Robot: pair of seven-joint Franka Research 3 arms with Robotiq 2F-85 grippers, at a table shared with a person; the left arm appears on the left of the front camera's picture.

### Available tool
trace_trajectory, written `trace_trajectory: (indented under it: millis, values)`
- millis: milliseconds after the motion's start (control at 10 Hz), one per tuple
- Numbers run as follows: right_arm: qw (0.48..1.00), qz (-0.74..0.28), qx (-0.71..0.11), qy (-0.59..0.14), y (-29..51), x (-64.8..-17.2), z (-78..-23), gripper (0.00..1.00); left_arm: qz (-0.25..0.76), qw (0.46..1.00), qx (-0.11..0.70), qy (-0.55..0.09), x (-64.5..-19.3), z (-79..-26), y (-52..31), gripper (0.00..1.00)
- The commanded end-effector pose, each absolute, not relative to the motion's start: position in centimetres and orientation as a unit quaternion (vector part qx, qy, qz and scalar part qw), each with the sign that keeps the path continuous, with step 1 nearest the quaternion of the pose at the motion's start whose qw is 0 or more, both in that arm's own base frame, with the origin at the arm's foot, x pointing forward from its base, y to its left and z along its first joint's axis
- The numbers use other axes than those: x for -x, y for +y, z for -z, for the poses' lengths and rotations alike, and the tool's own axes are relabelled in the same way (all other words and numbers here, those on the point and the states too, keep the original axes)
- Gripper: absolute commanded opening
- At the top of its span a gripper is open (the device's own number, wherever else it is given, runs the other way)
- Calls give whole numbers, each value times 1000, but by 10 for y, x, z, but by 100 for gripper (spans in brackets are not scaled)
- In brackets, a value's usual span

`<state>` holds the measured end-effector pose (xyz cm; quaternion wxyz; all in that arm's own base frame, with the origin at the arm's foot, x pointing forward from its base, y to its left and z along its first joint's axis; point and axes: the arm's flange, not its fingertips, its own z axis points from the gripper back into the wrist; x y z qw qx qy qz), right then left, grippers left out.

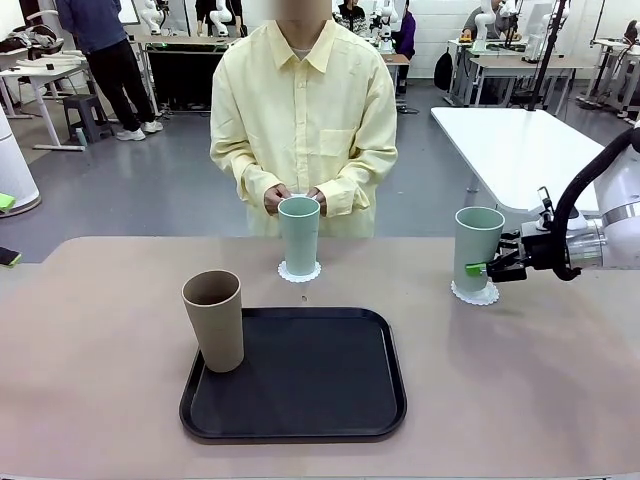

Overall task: Place coasters on the table and set cups on them.
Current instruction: Take one Reusable plastic cup from the Flat Tray and place it on a coaster set by the human.

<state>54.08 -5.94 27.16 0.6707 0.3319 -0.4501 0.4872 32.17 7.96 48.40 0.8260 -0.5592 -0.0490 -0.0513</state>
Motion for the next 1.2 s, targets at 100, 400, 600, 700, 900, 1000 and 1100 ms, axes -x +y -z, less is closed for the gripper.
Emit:
trace_trajectory:
  millis: [100,400,600,700,900,1000,1100]
  values:
    - [656,-488,-350,-458,-71,-540,-268,82,60,823,562,-52,-321,-483,80,100]
    - [648,-482,-365,-464,-75,-544,-262,82,60,823,562,-52,-321,-483,80,100]
    - [641,-482,-373,-467,-75,-547,-257,82,60,823,562,-52,-321,-483,80,100]
    - [640,-482,-374,-466,-74,-547,-255,82,60,823,562,-52,-321,-483,80,100]
    - [641,-483,-376,-464,-76,-548,-255,82,60,823,562,-52,-321,-483,80,100]
    - [642,-481,-376,-463,-77,-547,-255,82,60,823,562,-52,-321,-483,80,100]
    - [644,-480,-376,-462,-78,-548,-254,82,60,823,562,-52,-321,-483,80,100]
